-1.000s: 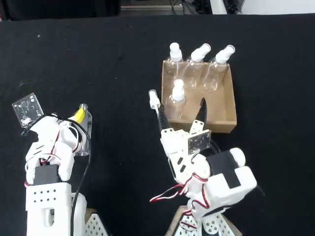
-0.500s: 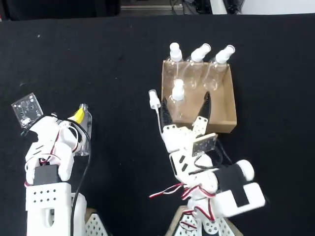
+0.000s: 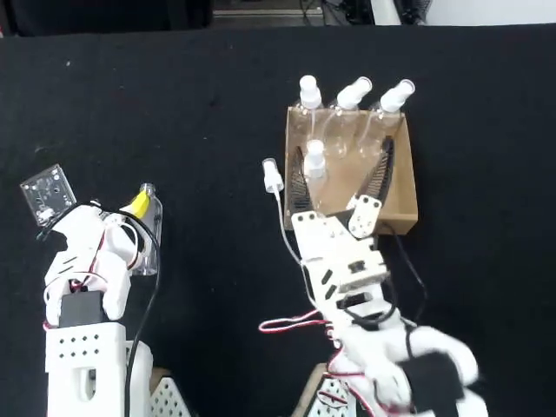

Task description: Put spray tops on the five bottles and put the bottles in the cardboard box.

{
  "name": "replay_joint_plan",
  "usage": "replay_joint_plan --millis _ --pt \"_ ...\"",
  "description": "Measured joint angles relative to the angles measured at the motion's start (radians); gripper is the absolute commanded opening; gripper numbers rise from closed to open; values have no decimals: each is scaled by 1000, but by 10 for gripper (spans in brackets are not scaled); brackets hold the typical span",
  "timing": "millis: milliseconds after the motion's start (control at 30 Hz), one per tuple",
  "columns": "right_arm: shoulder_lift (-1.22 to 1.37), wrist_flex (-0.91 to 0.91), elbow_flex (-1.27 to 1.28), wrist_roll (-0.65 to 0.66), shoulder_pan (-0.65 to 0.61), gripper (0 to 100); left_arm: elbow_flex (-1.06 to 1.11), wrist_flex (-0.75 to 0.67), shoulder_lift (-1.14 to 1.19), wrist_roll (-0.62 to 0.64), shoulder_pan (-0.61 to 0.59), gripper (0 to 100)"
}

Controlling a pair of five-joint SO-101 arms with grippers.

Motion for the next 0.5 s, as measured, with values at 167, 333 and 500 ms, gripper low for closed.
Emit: replay_joint_plan --millis 167,333,500 --pt "-206 43 0 80 0 413 0 0 0 0 0 213" --pt "-434 249 3 104 0 194 0 0 0 0 0 213" --pt "-678 611 8 109 0 67 0 0 0 0 0 213"
